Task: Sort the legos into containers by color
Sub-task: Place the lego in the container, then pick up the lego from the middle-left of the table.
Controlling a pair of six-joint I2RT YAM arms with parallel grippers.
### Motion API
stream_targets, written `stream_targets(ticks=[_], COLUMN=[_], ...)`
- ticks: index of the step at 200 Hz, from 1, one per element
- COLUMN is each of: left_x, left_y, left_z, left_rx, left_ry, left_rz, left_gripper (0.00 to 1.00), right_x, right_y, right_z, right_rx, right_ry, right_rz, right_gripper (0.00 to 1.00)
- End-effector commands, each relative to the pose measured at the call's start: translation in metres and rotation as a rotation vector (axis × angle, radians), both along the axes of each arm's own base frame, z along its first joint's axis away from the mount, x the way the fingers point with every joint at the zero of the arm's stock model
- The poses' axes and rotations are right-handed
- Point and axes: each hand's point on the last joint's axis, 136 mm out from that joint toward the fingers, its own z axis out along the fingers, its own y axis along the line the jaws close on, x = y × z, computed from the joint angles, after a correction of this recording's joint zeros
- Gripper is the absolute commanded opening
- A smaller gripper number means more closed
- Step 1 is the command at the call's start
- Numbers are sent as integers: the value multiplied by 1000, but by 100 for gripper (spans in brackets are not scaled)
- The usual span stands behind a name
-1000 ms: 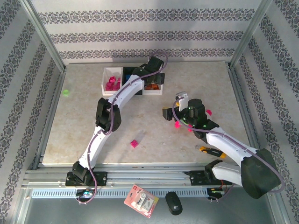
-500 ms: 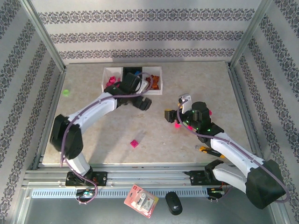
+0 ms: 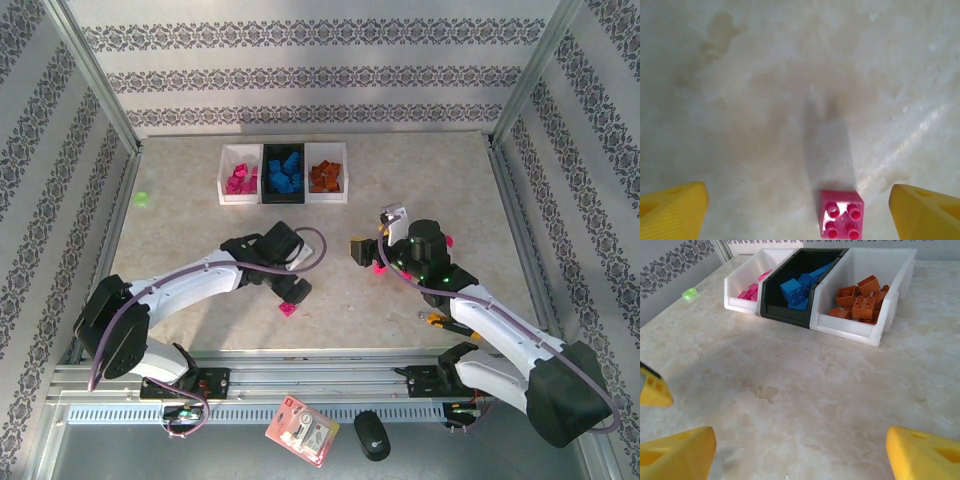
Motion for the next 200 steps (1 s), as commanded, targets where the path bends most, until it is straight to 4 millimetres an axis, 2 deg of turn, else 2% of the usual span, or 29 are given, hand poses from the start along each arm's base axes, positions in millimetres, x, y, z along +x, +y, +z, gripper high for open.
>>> stream_targets(ticks=[1,26,51,130,154,181,200], left_x=[-14,-22,-35,-40,-34,-26,-12], left_y=[-1,-1,-7,2,2,2,6], left_z=[-10,-21,-31,-63,-60,-43,-27], left_rx=[-21,-26,-39,105,103,96,114], left_ry=[34,74,125,182,139,103,36], left_rz=[45,72,62,113,112,128,182], left_gripper=[89,78,77,57,36,27,22], right_x=[-2,-2,-1,0,0,0,0], right_y=[4,4,5,9,11,13,14], right_z=[-3,-5,-5,-2,-3,-1,1], right_rx=[10,3,5,-9,-13,-14,-17], right_ry=[9,12,14,7,8,4,-6], right_rz=[7,6,6,22,25,31,35], right_gripper=[88,88,88,88,88,88,88])
